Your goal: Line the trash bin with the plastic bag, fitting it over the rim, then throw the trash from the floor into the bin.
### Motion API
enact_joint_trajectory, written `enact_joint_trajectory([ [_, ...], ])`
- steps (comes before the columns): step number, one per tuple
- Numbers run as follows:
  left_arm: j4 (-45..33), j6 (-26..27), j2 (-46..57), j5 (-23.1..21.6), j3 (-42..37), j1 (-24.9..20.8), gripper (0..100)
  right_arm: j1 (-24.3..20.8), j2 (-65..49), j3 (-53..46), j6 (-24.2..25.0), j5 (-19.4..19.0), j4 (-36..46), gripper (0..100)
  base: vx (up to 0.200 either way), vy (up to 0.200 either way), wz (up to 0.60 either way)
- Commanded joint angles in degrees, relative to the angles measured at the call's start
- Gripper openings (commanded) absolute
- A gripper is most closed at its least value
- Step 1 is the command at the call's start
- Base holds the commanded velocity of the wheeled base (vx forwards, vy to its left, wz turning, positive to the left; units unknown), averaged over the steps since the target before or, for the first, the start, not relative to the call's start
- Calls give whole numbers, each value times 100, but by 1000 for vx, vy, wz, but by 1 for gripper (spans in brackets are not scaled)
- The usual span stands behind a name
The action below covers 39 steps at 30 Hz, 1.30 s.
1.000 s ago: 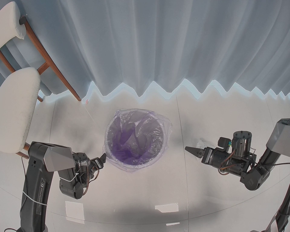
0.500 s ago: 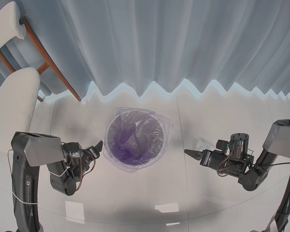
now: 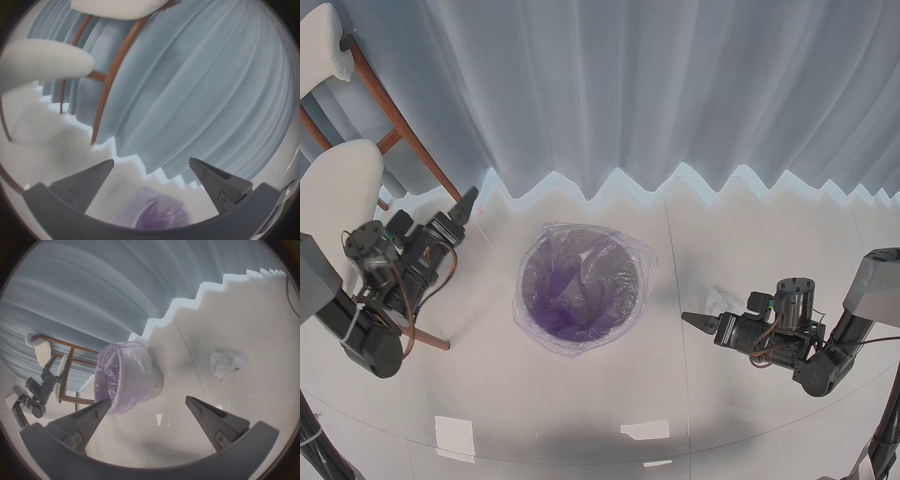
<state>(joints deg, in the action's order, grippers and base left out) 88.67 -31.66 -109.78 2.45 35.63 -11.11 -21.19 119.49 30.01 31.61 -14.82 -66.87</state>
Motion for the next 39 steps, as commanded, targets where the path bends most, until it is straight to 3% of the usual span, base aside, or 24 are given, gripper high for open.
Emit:
enact_joint_trajectory([
  [1, 1, -7, 1204, -491, 67, 276, 100, 80, -5, 5, 21, 15, 7, 100, 0, 0, 0],
  [7, -8, 11, 1749, -1203, 102, 794, 100, 317, 118, 532, 144, -3, 297, 100, 0, -67, 0],
  [10, -8, 11, 1872, -1528, 146, 1067, 100, 335, 470, 1130, 152, 67, 991, 100, 0, -200, 0],
  [14, -87, 37, 2004, -1678, 339, 1401, 100, 466, 839, 2246, 109, 410, 1984, 100, 0, -200, 0],
  [19, -157, 28, 2180, -1968, 497, 1673, 100, 414, 1322, 3714, -41, 1104, 3039, 100, 0, -200, 0],
  [25, -228, 19, 2347, -2205, 445, 1770, 100, 247, 1841, 4715, -436, 1359, 3830, 100, 0, -200, 0],
  [30, -175, 19, 2391, -2161, 374, 1779, 100, 141, 2456, 5375, -1087, 1895, 4041, 100, 0, -160, 0],
  [32, -237, 11, 2593, -2170, 357, 1770, 100, 238, 2799, 5726, -1561, 2124, 4032, 100, 0, 0, 0],
  [39, -298, 2, 2742, -2328, 190, 1779, 100, 475, 3115, 5937, -1632, 2124, 4076, 100, 0, 0, 0],
])
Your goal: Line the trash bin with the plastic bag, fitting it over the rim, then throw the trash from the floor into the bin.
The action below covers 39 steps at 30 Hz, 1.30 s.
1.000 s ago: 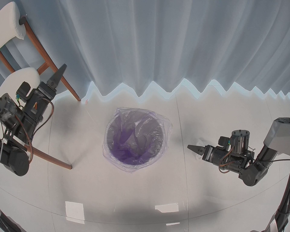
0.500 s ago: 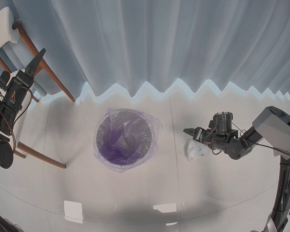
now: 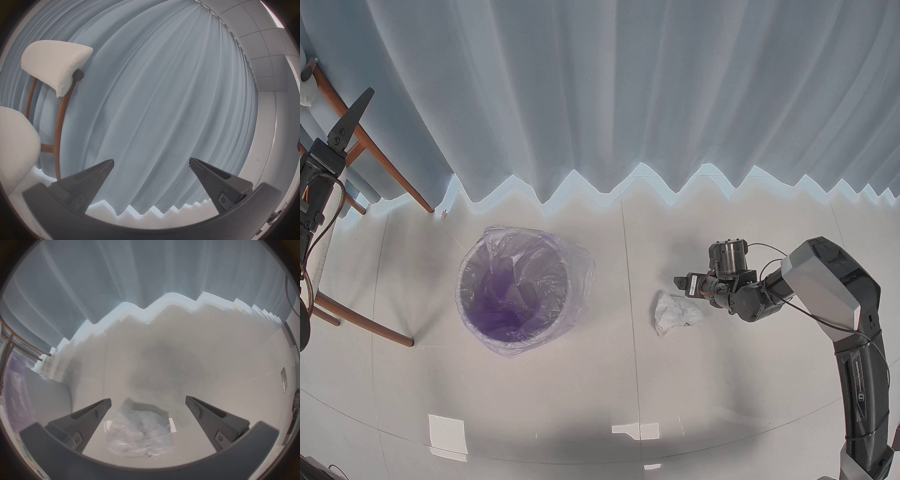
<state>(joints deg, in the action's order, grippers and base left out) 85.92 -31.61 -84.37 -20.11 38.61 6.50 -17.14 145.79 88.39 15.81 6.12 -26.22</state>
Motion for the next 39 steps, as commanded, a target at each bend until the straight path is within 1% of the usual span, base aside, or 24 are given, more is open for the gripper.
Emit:
enact_joint_trajectory([
  [1, -23, -12, 202, -107, -125, 18, 100, 44, 538, 55, -61, 30, 21, 100, 0, 0, 0],
  [6, -23, -12, 184, -203, -196, 18, 100, -70, 811, 169, -96, -58, -6, 100, 0, 0, 0],
  [7, -31, -12, 175, -256, -222, 18, 100, -97, 828, 248, -69, -313, 29, 100, 0, 0, 0],
  [10, -23, -12, 167, -274, -248, 18, 100, -105, 837, 336, -78, -480, 117, 100, 0, 0, 0],
  [14, -23, -12, 131, -282, -257, 27, 100, -105, 995, 978, -69, -656, 882, 100, 0, 0, 0],
  [18, -31, -12, 131, -282, -248, 45, 100, -97, 1162, 1523, -69, -937, 1383, 100, 0, 0, 0],
  [21, -23, -12, 131, -282, -248, 89, 100, -97, 1321, 2041, -52, -981, 1910, 100, 0, 0, 0],
  [24, -23, -12, 131, -300, -257, 89, 100, -97, 1373, 2332, -52, -999, 2332, 100, 0, 0, 0],
  [30, -23, -12, 131, -362, -257, 97, 100, -97, 1444, 2620, -43, -1148, 2754, 100, 0, 0, 0],
  [37, -23, -12, 140, -362, -248, 115, 100, -88, 1532, 2620, -43, -1403, 3202, 100, 0, 0, 0],
  [39, -23, -12, 140, -362, -231, 150, 100, -88, 1593, 2620, -52, -1535, 3563, 100, 0, 0, 0],
])
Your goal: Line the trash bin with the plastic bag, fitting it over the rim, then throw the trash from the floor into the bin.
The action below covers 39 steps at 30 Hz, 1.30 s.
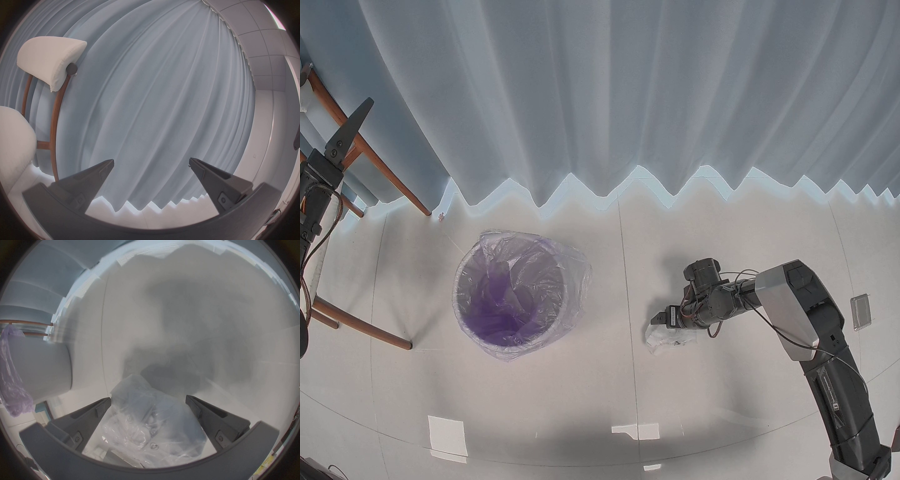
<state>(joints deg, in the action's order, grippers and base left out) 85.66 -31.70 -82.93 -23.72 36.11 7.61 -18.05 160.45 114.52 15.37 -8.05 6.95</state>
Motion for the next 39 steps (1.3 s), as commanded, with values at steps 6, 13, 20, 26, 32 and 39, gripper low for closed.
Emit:
enact_joint_trajectory([
  [6, 3, -3, -4, -10, 28, 57, 100, 12, 258, 7, -87, -505, 808, 100, 0, 0, 0],
  [13, 3, -3, -12, -10, 28, 57, 100, 21, 276, 7, -43, -496, 966, 0, 0, 0, 0],
  [20, 3, -3, -4, -10, 37, 57, 100, -14, -84, 7, 344, -487, 993, 0, 0, 0, 0],
  [26, 3, -3, 14, -10, 45, 65, 100, -31, -998, 7, 607, -479, 966, 0, 0, 0, 0],
  [32, 3, -3, 49, -115, 37, 127, 100, -330, -3046, -2557, 546, -400, -9, 0, 0, 0, 0],
  [39, -94, -3, 58, -537, -16, 426, 100, -814, -4242, -6064, -193, 506, -4914, 0, 0, 0, 0],
])
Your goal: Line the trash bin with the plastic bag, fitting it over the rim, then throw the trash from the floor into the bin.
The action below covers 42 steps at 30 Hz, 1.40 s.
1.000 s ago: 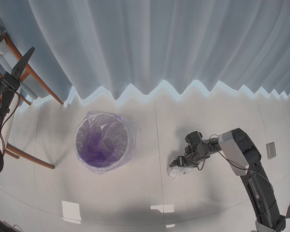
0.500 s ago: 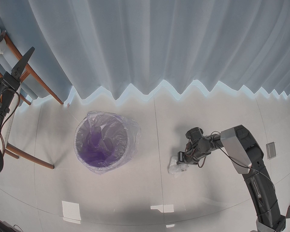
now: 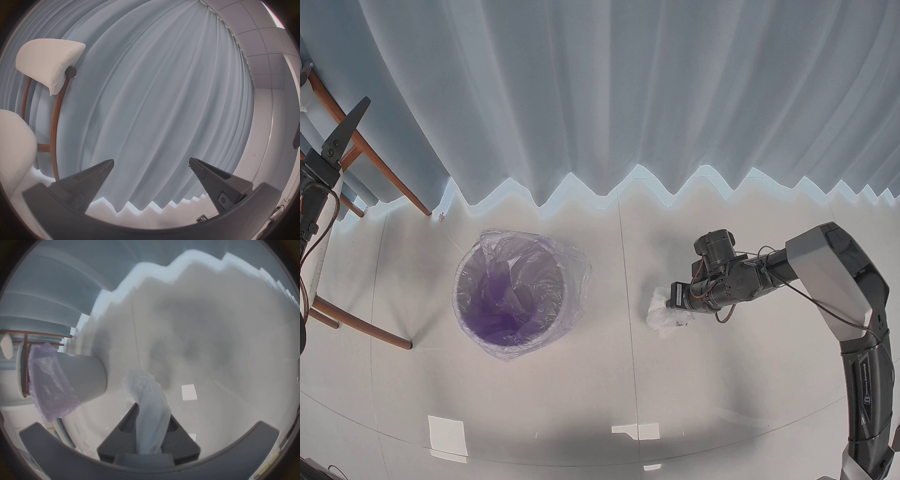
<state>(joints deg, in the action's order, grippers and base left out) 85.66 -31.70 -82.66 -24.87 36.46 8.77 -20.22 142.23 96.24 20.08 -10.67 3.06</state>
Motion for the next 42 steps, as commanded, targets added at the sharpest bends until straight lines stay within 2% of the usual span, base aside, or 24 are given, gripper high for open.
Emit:
enact_joint_trajectory([
  [1, -173, -3, 40, -493, -51, 372, 100, -606, -2454, -4615, -892, 768, -5245, 0, 0, 0, 0],
  [2, -199, -3, 40, -510, -60, 398, 100, -606, -2454, -4729, -971, 759, -5465, 0, 0, 0, 0],
  [3, -401, -12, 145, -624, -113, 565, 100, -641, -2349, -5221, -1278, 680, -6784, 0, 0, 0, 0],
  [5, -665, -56, 400, -730, -148, 618, 100, -702, -2155, -5450, -1261, 478, -7900, 0, 0, 0, 0],
  [7, -1043, -197, 664, -818, -157, 609, 100, -711, -1927, -5450, -1234, 258, -8673, 0, 0, 200, 0],
  [9, -1456, -425, 1007, -967, -157, 582, 100, -746, -1760, -5450, -1164, 214, -9297, 0, 0, 200, 0],
  [12, -1913, -715, 1385, -1363, -175, 591, 100, -922, -1769, -5415, -1111, 214, -9306, 0, 0, 200, 0],
  [17, -2344, -909, 1780, -1688, -254, 591, 100, -1186, -1962, -5362, -1059, 223, -9306, 0, 0, 200, 0],
  [31, -2370, -909, 1842, -1890, -385, 582, 100, -1862, -1584, -4641, -1261, 504, -9306, 0, 0, 200, 0],
  [36, -2370, -900, 1833, -1872, -385, 591, 100, -1941, -1189, -4500, -1577, 891, -9306, 0, 0, 200, 0],
  [42, -2361, -900, 1798, -1872, -359, 609, 100, -1915, -986, -4500, -1656, 917, -9306, 0, 0, 200, 0],
])
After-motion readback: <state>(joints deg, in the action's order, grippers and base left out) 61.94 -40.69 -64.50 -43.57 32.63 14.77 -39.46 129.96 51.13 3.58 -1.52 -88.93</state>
